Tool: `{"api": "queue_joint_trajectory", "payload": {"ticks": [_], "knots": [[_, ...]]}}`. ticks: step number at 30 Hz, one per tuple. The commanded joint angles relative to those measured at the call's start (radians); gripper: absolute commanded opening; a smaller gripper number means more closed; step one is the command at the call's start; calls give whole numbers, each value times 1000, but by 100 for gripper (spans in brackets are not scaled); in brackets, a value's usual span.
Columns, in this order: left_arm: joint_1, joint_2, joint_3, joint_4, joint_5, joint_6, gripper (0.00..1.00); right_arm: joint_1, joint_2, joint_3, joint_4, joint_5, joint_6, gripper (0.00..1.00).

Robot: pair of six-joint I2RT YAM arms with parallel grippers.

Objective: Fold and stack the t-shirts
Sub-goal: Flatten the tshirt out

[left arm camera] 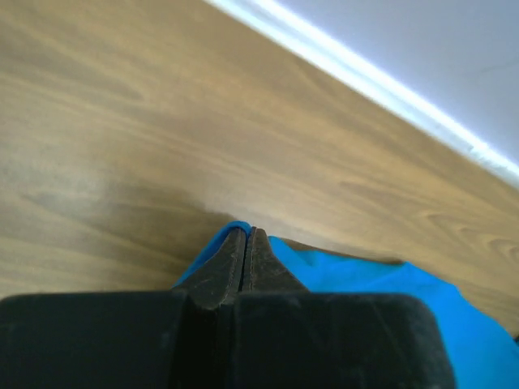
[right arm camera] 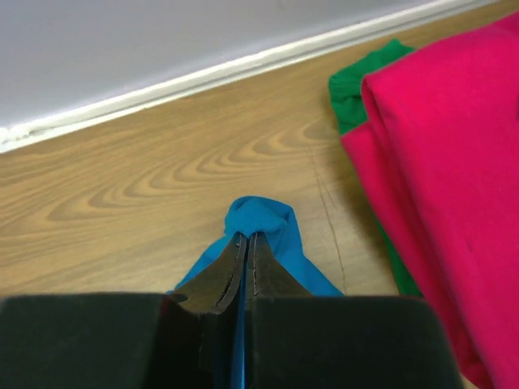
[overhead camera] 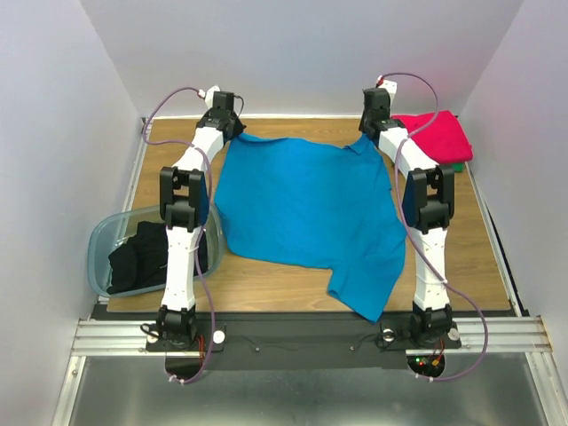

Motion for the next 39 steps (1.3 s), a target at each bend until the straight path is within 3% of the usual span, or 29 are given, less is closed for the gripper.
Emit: {"api": "queue_joint_trajectory", "payload": {"ticks": [1,2,3,4,5,6,7,8,14,20,24,29,32,39], "knots": [[29,-35,37,52,26,13,0,-1,3,130,105,-1,-14,1],[33,-36,39,63,35,18,0,-1,9,131,103,4,-14,1],[33,-38,41,64,50,22,4,-1,8,133,103,14,-11,8],[33,-41,45,64,55,30,16,-3,5,133,102,20,-12,20],[33,-52,48,66,75,35,55,-3,-10,128,102,22,-12,50],[33,-61,47,63,79,39,80,0,-24,118,102,19,-11,67],[33,-71,42,63,84,42,97,-1,-41,107,102,1,-14,88],[32,-102,27,66,84,45,99,-3,-84,77,102,-9,-14,100],[15,-300,-65,46,106,65,98,-1,-305,-100,63,-104,1,100],[-91,-588,-384,44,32,84,99,19,-731,-630,14,-225,161,100],[-180,-770,-632,76,-2,49,98,118,-923,-923,-24,-299,244,100],[-325,-975,-937,129,-43,-31,99,188,-1037,-1170,-76,-322,328,100],[-373,-1047,-1042,139,-66,-63,98,188,-1044,-1221,-78,-309,359,100],[-438,-1063,-1134,89,-109,-102,98,172,-943,-1278,-78,-179,436,100]]}}
